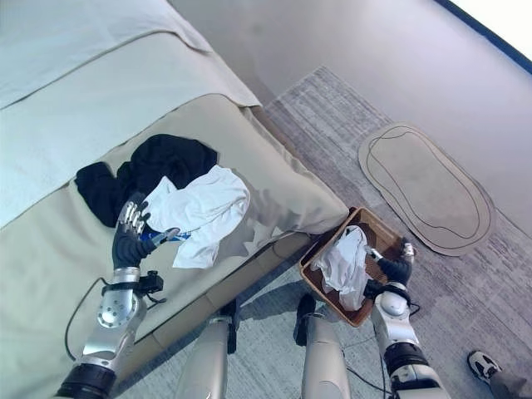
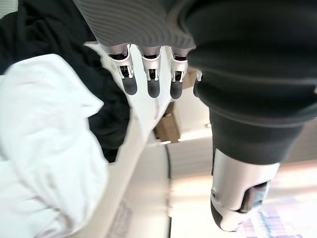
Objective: Pick up clothes into the bucket
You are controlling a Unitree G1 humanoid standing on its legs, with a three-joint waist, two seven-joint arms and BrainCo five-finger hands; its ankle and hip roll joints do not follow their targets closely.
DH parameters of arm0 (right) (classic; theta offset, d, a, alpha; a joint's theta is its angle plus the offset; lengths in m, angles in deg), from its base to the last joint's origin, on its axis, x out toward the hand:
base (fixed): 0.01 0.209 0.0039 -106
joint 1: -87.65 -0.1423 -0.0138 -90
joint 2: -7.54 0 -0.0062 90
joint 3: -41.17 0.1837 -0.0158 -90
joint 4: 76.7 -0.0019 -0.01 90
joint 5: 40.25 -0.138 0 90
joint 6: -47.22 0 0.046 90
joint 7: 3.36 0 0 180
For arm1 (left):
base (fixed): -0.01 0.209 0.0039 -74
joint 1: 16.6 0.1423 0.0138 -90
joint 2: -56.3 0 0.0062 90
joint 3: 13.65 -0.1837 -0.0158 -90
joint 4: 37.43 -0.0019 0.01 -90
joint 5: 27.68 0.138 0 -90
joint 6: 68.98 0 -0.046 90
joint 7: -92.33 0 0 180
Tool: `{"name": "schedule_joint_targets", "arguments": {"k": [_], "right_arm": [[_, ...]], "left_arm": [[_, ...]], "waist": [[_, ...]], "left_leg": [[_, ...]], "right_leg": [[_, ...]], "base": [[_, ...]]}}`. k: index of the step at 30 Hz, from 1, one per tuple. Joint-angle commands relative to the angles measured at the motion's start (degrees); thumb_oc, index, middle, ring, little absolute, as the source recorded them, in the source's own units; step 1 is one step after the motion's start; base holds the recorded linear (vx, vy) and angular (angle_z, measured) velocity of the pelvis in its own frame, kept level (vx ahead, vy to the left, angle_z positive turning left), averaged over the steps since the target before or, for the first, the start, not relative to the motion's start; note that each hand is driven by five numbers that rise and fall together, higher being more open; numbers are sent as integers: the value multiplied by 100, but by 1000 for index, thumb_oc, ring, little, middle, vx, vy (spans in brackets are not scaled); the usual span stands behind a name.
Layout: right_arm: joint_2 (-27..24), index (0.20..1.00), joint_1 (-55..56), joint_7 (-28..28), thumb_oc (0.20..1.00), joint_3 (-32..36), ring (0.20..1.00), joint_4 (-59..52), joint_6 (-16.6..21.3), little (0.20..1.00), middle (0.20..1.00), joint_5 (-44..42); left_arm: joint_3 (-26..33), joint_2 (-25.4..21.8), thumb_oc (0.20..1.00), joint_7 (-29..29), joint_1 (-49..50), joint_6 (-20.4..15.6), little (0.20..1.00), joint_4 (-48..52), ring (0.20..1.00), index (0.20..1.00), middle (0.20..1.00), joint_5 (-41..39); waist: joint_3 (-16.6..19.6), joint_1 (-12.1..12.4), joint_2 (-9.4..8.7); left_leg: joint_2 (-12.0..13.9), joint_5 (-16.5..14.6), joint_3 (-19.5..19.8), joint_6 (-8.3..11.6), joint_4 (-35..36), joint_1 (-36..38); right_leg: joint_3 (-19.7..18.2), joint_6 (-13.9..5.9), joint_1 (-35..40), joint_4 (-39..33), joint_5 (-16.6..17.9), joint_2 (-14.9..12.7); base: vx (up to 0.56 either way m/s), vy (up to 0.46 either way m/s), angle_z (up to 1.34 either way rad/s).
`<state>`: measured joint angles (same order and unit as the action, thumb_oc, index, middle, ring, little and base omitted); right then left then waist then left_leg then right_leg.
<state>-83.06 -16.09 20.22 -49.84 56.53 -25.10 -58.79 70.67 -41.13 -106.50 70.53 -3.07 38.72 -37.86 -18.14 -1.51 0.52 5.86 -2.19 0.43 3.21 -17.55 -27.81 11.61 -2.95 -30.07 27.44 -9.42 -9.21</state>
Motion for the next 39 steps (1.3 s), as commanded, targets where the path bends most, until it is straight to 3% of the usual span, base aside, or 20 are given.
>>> {"name": "schedule_joint_targets", "arguments": {"k": [1, 6, 12, 21, 30, 35, 39], "right_arm": [[-201, 1000, -134, -152, 1000, -85, 1000, -594, 295, 1000, 1000, 188], [-187, 1000, -137, -259, 1000, -248, 1000, -786, 307, 1000, 1000, 220], [-269, 1000, -306, -219, 1000, -292, 1000, -986, 297, 1000, 1000, 337], [-432, 1000, -470, -256, 1000, -275, 1000, -1112, 401, 1000, 1000, 244], [-468, 1000, -542, -262, 1000, -270, 1000, -1008, 444, 1000, 1000, 215], [-486, 1000, -560, -331, 1000, -282, 1000, -954, 480, 1000, 1000, 195], [-510, 1000, -568, -354, 1000, -265, 1000, -945, 415, 1000, 1000, 239]], "left_arm": [[174, -208, 1000, -412, -178, -201, 1000, 303, 1000, 1000, 1000, 642], [108, -469, 1000, -882, -538, 74, 1000, 13, 1000, 1000, 1000, 1548], [-22, -947, 1000, -1444, -1435, 755, 1000, -304, 1000, 1000, 1000, 3182], [-500, -1466, 1000, -1888, -2768, 1448, 1000, -763, 1000, 1000, 1000, 4503], [-1096, -1607, 1000, -1761, -3499, 1614, 1000, -880, 1000, 1000, 1000, 5143], [-1807, -1658, 1000, -1446, -3845, 1665, 1000, -1217, 1000, 1000, 1000, 5722], [-2133, -1654, 1000, -969, -4000, 2064, 1000, -1719, 1000, 1000, 1000, 6152]], "waist": [[-216, -15, -14], [-340, -40, -102], [-504, -141, -139], [-732, -318, -153], [-767, -442, -132], [-734, -524, -124], [-718, -550, -120]], "left_leg": [[62, 485, -207, -38, 285, -96], [14, 391, -398, -120, 160, -275], [-8, 344, -428, -128, 10, -633], [16, 235, -382, -125, -370, -1233], [-13, 133, -358, -149, -559, -1529], [-17, 86, -395, -169, -618, -1635], [-35, 71, -419, -174, -612, -1666]], "right_leg": [[-361, -446, 429, -655, 692, -362], [-491, -526, 276, -902, 876, -452], [-452, -568, -6, -912, 916, -514], [-463, -577, -545, -616, 865, -526], [-541, -571, -846, -463, 824, -502], [-602, -589, -966, -474, 851, -504], [-620, -591, -1007, -503, 872, -486]], "base": [[13, 267, -44], [11, 118, -32], [9, 45, -2], [-2, 4, 0], [0, 0, 0], [1, 4, -1], [3, 9, -4]]}}
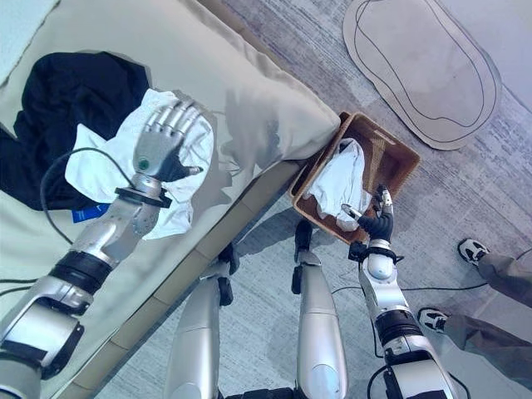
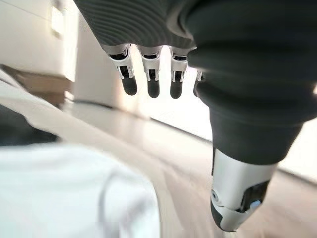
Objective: Pick up clothes into the bucket
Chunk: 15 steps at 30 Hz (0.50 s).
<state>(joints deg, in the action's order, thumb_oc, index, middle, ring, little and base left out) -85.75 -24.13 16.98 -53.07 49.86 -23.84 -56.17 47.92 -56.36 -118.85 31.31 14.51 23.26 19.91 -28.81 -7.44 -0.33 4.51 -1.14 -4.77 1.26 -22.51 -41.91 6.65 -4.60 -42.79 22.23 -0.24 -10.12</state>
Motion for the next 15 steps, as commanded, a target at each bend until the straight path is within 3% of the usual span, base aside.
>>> {"name": "schedule_joint_targets", "arguments": {"k": [1, 6, 15], "right_arm": [[-241, 1000, 225, -35, 1000, 68, 1000, -255, 256, 1000, 1000, -12], [-257, 1000, 184, -176, 1000, 106, 1000, -257, 104, 1000, 1000, -34], [-232, 1000, 18, -250, 1000, -164, 1000, -317, 121, 1000, 1000, -64]], "left_arm": [[129, -121, 1000, 383, -107, 327, 1000, -222, 1000, 1000, 1000, 395], [187, -159, 1000, 889, -132, 570, 1000, -760, 1000, 1000, 1000, 389], [-391, -177, 1000, 770, -687, 1081, 1000, -2085, 1000, 1000, 1000, 993]], "waist": [[350, 35, -33], [377, 7, -39], [437, -70, -99]], "left_leg": [[100, -37, 99, 17, -112, -261], [99, -51, 80, 2, -135, -321], [142, -101, 57, -8, -336, -571]], "right_leg": [[-131, -424, 256, 10, -41, -393], [-185, -412, 161, 29, -30, -368], [-244, -407, -90, 127, 5, -323]], "base": [[0, 0, 0], [0, 0, 0], [-2, 5, -1]]}}
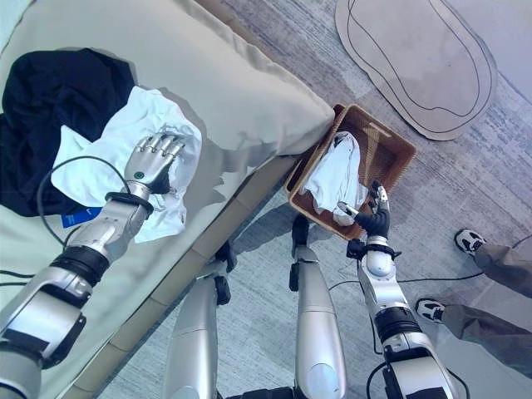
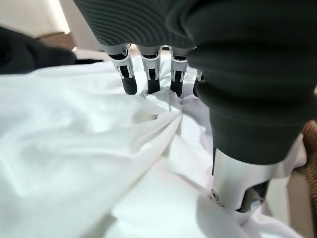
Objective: Pick up clothes into the bucket
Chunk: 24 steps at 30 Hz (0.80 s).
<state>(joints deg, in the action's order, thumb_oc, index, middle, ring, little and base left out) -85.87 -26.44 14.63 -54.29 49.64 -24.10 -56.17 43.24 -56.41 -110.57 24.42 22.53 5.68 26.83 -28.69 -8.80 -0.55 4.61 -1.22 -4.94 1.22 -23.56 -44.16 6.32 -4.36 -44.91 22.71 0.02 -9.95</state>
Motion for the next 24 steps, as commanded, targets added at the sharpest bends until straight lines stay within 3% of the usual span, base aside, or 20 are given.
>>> {"name": "schedule_joint_targets", "arguments": {"k": [1, 7, 8, 9, 10, 22, 24], "right_arm": [[-238, 1000, 237, -29, 1000, -62, 1000, -274, 154, 1000, 1000, -78], [-265, 1000, 171, -44, 1000, -92, 1000, -204, 105, 1000, 1000, -112], [-265, 1000, 161, -63, 1000, -132, 1000, -194, 92, 1000, 1000, -125], [-265, 1000, 162, -63, 1000, -130, 1000, -195, 92, 1000, 1000, -125], [-263, 1000, 155, -74, 1000, -143, 1000, -192, 88, 1000, 1000, -132], [-204, 1000, 163, -119, 1000, -216, 1000, -69, 80, 1000, 1000, -143], [-178, 1000, 212, -143, 1000, -242, 1000, -39, 90, 1000, 1000, -178]], "left_arm": [[-32, -260, 1000, -29, -81, 263, 1000, -383, 1000, 1000, 1000, 377], [-316, -365, 1000, 257, -223, 247, 1000, -672, 1000, 1000, 1000, 489], [-391, -361, 815, 308, -279, 258, 815, -818, 815, 815, 815, 468], [-395, -359, 555, 306, -284, 258, 555, -823, 555, 555, 555, 466], [-414, -341, 206, 333, -272, 247, 206, -885, 206, 206, 206, 444], [-383, -141, 200, 271, -12, 72, 200, -925, 200, 200, 200, 224], [-463, -118, 200, 209, 177, -99, 200, -460, 200, 200, 200, 326]], "waist": [[429, 57, -77], [436, 36, -84], [447, 22, -84], [448, 25, -85], [452, 20, -88], [591, 50, -66], [654, 105, -52]], "left_leg": [[133, -114, 59, -13, -274, -383], [135, -158, 6, -33, -353, -431], [138, -167, -12, -35, -365, -435], [139, -168, -13, -35, -366, -436], [136, -172, -20, -37, -373, -440], [110, -146, -10, -20, -234, -166], [90, -114, 27, 7, -25, 164]], "right_leg": [[-220, -433, 88, 107, -17, -345], [-262, -464, 30, 120, 35, -359], [-278, -471, 23, 110, 43, -369], [-279, -471, 22, 111, 43, -369], [-294, -470, 14, 111, 44, -365], [-255, -492, 274, 24, 53, -393], [-209, -510, 589, -148, 88, -412]], "base": [[-8, 26, -4], [-5, 40, -8], [0, 25, -3], [0, 31, -7], [4, 27, -5], [3, 0, 0], [53, -46, 1]]}}
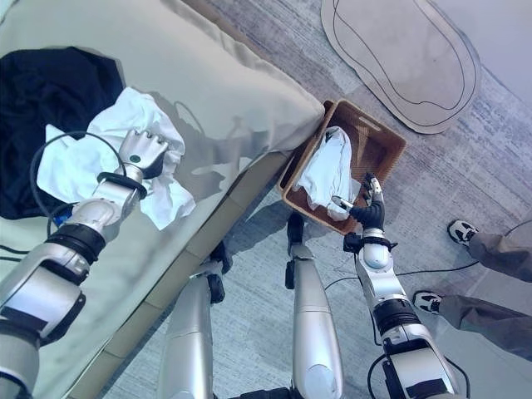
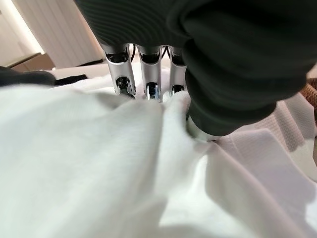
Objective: Pick up clothes into the bucket
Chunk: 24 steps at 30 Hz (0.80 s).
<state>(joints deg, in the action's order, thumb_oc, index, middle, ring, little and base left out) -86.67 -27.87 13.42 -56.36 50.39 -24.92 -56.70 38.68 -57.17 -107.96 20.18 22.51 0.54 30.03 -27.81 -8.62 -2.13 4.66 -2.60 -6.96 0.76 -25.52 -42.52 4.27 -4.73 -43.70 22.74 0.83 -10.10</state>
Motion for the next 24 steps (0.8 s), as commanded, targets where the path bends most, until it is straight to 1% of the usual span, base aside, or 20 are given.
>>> {"name": "schedule_joint_targets", "arguments": {"k": [1, 4, 5, 7, 8, 9, 10, 11, 12, 13, 15, 16, 17, 18, 19, 20, 21, 24], "right_arm": [[-79, 1000, 381, -15, 1000, -36, 1000, -141, 170, 1000, 1000, -123], [-31, 1000, 494, -21, 1000, 59, 1000, -202, 172, 1000, 1000, -103], [-27, 1000, 553, -25, 1000, 80, 1000, -219, 159, 1000, 1000, -74], [19, 1000, 675, -47, 1000, 170, 1000, -270, 135, 1000, 1000, -10], [20, 1000, 715, -72, 1000, 184, 1000, -290, 123, 1000, 1000, 47], [15, 1000, 772, -108, 1000, 165, 1000, -337, 84, 1000, 1000, 143], [13, 1000, 808, -141, 1000, 156, 1000, -365, 65, 1000, 1000, 208], [8, 1000, 858, -223, 1000, 110, 1000, -458, 40, 1000, 1000, 312], [11, 1000, 890, -257, 1000, 86, 1000, -499, 15, 1000, 1000, 399], [-26, 1000, 945, -320, 1000, -18, 1000, -614, -14, 1000, 1000, 598], [-47, 1000, 960, -418, 1000, -144, 1000, -654, -14, 1000, 1000, 774], [-60, 1000, 924, -483, 1000, -255, 1000, -693, -7, 1000, 1000, 837], [-60, 1000, 922, -483, 1000, -256, 1000, -693, -7, 1000, 1000, 837], [-82, 1000, 917, -629, 1000, -404, 1000, -858, 8, 1000, 1000, 845], [-96, 1000, 897, -745, 1000, -504, 1000, -935, 29, 1000, 1000, 804], [-125, 1000, 877, -884, 1000, -613, 1000, -1076, 49, 1000, 1000, 757], [-157, 1000, 885, -1041, 1000, -711, 1000, -1231, 61, 1000, 1000, 710], [-245, 1000, 852, -1355, 1000, -986, 1000, -1621, 99, 1000, 1000, 739]], "left_arm": [[42, -52, 200, -80, 726, -192, 200, 354, 200, 200, 200, 12], [474, 67, 200, -176, 1255, -398, 200, 1291, 200, 200, 200, -146], [627, 81, 200, -206, 1450, -428, 200, 1579, 200, 200, 200, -125], [948, 149, 200, -196, 1847, -605, 200, 2338, 200, 200, 200, -189], [1099, 203, 200, -228, 2003, -741, 200, 2715, 200, 200, 200, -283], [1322, 191, 200, -178, 2235, -835, 200, 3081, 200, 200, 200, -394], [1465, 191, 200, -191, 2345, -906, 200, 3303, 200, 200, 200, -488], [1717, 216, 200, -202, 2505, -1069, 200, 3741, 200, 200, 200, -706], [1823, 234, 200, -195, 2624, -1123, 200, 3878, 200, 200, 200, -778], [2006, 328, 200, -191, 2790, -1272, 200, 4139, 200, 200, 200, -1049], [2133, 462, 200, -217, 2842, -1436, 200, 4375, 200, 200, 200, -1353], [2153, 543, 200, -175, 2810, -1579, 200, 4496, 200, 200, 200, -1632], [2156, 541, 200, -173, 2810, -1579, 200, 4499, 200, 200, 200, -1634], [2186, 610, 200, -88, 2751, -1719, 200, 4648, 200, 200, 200, -1990], [2181, 623, 200, -50, 2700, -1803, 200, 4783, 200, 200, 200, -2160], [2159, 657, 200, 88, 2650, -1945, 200, 4945, 200, 200, 200, -2468], [2160, 685, 200, 211, 2626, -2015, 200, 4993, 200, 200, 200, -2734], [2134, 820, 200, 553, 2561, -2221, 200, 5290, 200, 200, 200, -3485]], "waist": [[580, 125, 112], [675, 271, 126], [684, 286, 132], [768, 362, 125], [818, 415, 125], [857, 432, 123], [887, 469, 123], [930, 516, 109], [973, 528, 101], [1005, 525, 78], [1081, 552, 61], [1111, 550, 52], [1110, 547, 51], [1193, 551, 66], [1222, 553, 78], [1257, 559, 91], [1304, 550, 107], [1407, 555, 147]], "left_leg": [[76, 25, 233, 59, 227, 120], [56, 42, 272, 73, 490, 568], [52, 57, 275, 81, 597, 755], [36, 140, 306, 98, 822, 1036], [32, 118, 333, 123, 920, 1183], [25, 201, 350, 140, 1084, 1344], [25, 180, 360, 157, 1132, 1446], [19, 221, 378, 172, 1261, 1588], [12, 273, 387, 169, 1340, 1655], [17, 322, 377, 186, 1463, 1815], [37, 327, 381, 201, 1591, 2009], [29, 416, 376, 214, 1740, 2132], [27, 428, 376, 213, 1754, 2138], [34, 506, 355, 246, 1921, 2279], [45, 565, 352, 264, 2034, 2362], [56, 587, 339, 290, 2149, 2484], [44, 691, 327, 301, 2306, 2563], [62, 795, 291, 336, 2563, 2814]], "right_leg": [[9, -472, 596, -218, 15, -396], [91, -489, 1061, -457, 30, -425], [111, -493, 1251, -579, 54, -428], [183, -492, 1582, -845, 140, -449], [210, -504, 1739, -939, 111, -440], [260, -498, 1924, -1112, 171, -439], [278, -501, 2039, -1171, 145, -430], [324, -502, 2186, -1272, 159, -411], [337, -496, 2245, -1351, 196, -406], [374, -493, 2410, -1457, 222, -389], [422, -499, 2580, -1541, 204, -378], [464, -502, 2676, -1612, 254, -372], [466, -503, 2680, -1622, 262, -374], [502, -509, 2791, -1701, 269, -362], [541, -521, 2835, -1717, 272, -359], [565, -532, 2904, -1706, 235, -351], [589, -529, 2943, -1742, 265, -344], [646, -541, 3084, -1691, 217, -353]], "base": [[59, -38, 0], [75, -37, 0], [65, -62, 2], [75, -76, 9], [84, -77, 9], [90, -71, 7], [68, -69, 16], [47, -59, 17], [37, -63, 19], [39, -50, 11], [57, -51, 7], [21, -30, 4], [0, 0, 0], [0, 0, 0], [42, -11, 3], [0, 0, 0], [18, -1, 6], [22, -6, 8]]}}
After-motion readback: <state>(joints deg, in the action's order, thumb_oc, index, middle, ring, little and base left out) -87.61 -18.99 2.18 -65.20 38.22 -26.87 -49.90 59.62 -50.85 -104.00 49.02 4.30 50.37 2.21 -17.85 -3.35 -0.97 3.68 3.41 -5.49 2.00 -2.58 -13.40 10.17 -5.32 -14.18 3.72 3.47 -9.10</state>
